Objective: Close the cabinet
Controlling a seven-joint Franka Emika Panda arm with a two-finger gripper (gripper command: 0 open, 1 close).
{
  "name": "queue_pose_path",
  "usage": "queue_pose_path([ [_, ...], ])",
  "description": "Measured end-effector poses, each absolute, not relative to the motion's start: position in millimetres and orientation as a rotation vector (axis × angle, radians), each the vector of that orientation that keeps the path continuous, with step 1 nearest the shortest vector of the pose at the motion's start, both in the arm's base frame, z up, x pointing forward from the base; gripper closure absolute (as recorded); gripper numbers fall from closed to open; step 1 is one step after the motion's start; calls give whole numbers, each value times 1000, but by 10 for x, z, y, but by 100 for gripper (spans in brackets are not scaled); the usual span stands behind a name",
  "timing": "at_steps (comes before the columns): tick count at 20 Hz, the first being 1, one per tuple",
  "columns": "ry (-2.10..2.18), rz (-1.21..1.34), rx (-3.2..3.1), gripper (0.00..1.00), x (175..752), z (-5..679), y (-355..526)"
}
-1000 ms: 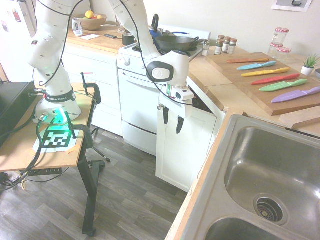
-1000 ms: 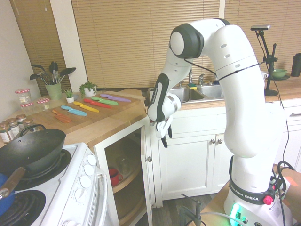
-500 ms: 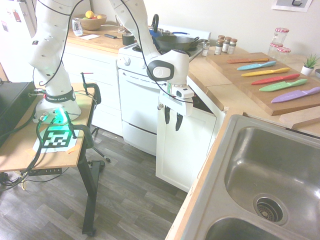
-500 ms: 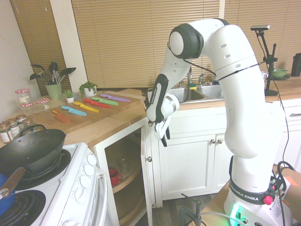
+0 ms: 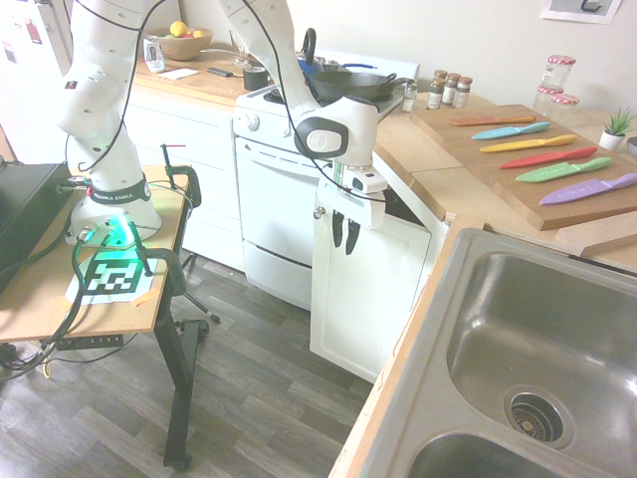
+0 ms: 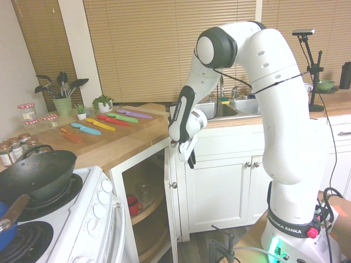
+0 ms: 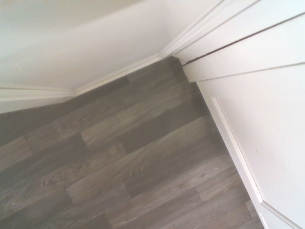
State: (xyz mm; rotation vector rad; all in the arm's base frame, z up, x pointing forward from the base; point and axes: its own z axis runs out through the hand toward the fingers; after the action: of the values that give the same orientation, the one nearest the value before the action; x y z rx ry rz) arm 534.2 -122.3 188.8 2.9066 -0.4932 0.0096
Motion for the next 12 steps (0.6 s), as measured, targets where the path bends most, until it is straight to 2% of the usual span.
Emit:
queue_pose_path([
  [12, -429, -6, 2945, 100, 5401, 1897, -883],
])
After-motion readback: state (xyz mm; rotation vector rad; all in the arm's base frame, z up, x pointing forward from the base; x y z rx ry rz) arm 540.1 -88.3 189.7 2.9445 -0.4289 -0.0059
